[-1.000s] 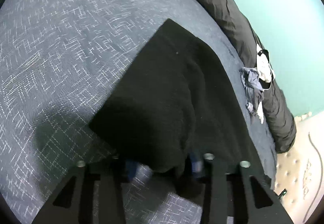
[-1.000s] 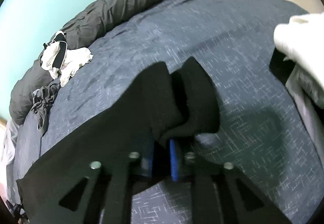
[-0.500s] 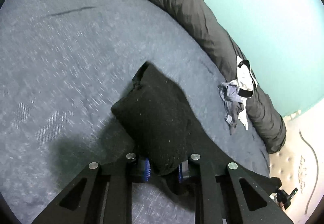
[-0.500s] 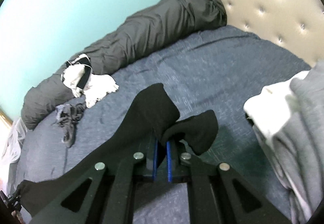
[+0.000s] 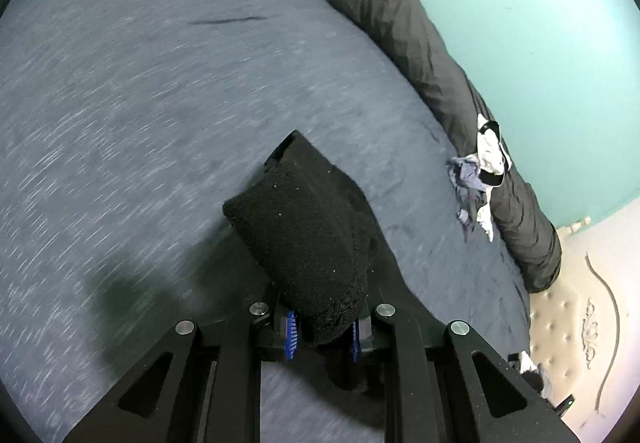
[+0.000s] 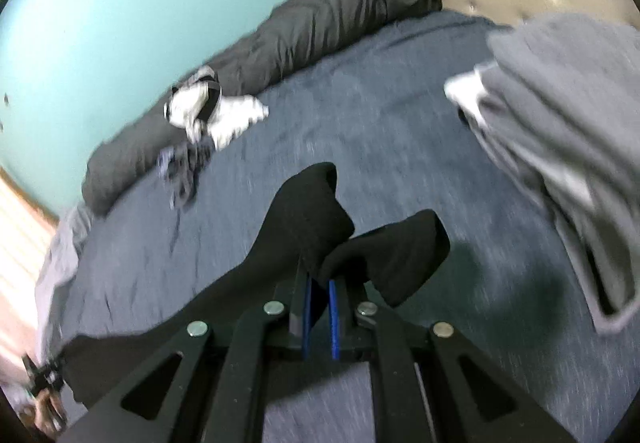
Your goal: Fold clothes
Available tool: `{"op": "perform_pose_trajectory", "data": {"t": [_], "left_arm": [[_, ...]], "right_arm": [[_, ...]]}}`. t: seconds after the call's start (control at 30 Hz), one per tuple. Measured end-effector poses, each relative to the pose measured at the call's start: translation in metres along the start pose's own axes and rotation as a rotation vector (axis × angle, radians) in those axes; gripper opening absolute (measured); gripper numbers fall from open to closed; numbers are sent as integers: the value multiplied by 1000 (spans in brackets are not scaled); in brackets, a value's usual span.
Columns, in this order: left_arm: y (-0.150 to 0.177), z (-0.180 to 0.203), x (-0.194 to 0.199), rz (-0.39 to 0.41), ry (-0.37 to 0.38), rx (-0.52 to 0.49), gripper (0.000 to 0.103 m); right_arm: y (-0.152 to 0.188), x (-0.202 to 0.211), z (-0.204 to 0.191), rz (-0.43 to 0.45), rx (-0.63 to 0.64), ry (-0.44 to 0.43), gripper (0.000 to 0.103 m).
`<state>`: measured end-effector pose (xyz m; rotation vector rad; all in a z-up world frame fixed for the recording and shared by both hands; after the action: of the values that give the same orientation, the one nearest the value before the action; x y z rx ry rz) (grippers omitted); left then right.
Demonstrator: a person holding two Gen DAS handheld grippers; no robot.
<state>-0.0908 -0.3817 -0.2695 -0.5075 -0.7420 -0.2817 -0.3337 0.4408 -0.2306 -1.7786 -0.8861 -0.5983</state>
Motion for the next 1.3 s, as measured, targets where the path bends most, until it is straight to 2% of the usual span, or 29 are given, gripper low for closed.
{"op": "perform_pose_trajectory", "data": {"t": [0.17,0.27,0.33,0.4,0.57,0.73,0.87,0.97,1.13,1.3], "left_arm": [[31,-42,-5,-73,-55,31,23],[46,-54,-12,-108,-119,39,29],[51,-55,-9,-109,-128,35,29],[52,-52,-1,-109,-132,24,31],[50,-46,32,-60,-151,14,39],[55,-20,54,-4,-107,-33,40],[74,7,37,-21,-63,-80,42],[89,27,23,-34,-31,-115,47],[114,62,0,-55,23,-174,50],[140,96,-22,-77,77,-232,50]], "right_arm": [[52,3,12,-88,-18,-4,7],[67,-8,18,-160,19,24,9],[74,-15,23,-210,40,25,10],[76,-13,30,-222,49,49,22],[69,9,44,-180,72,83,42],[60,42,49,-95,105,123,42],[55,55,54,-65,99,93,42],[52,49,56,-79,52,75,42],[57,32,69,-124,8,121,42],[61,19,84,-149,-69,85,42]]}}
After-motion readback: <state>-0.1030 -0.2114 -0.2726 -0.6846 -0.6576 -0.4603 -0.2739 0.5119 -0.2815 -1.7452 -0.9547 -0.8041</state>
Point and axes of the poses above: each gripper's, at about its wrist camera, not at the fingertips, and x roughly against the way its jaws point, z to its right, y to its underside, the point moved 2 cm from there along -x, roughly the way its jaws point, and after that the axes turned 3 degrees about x, right-handed, at the moved point
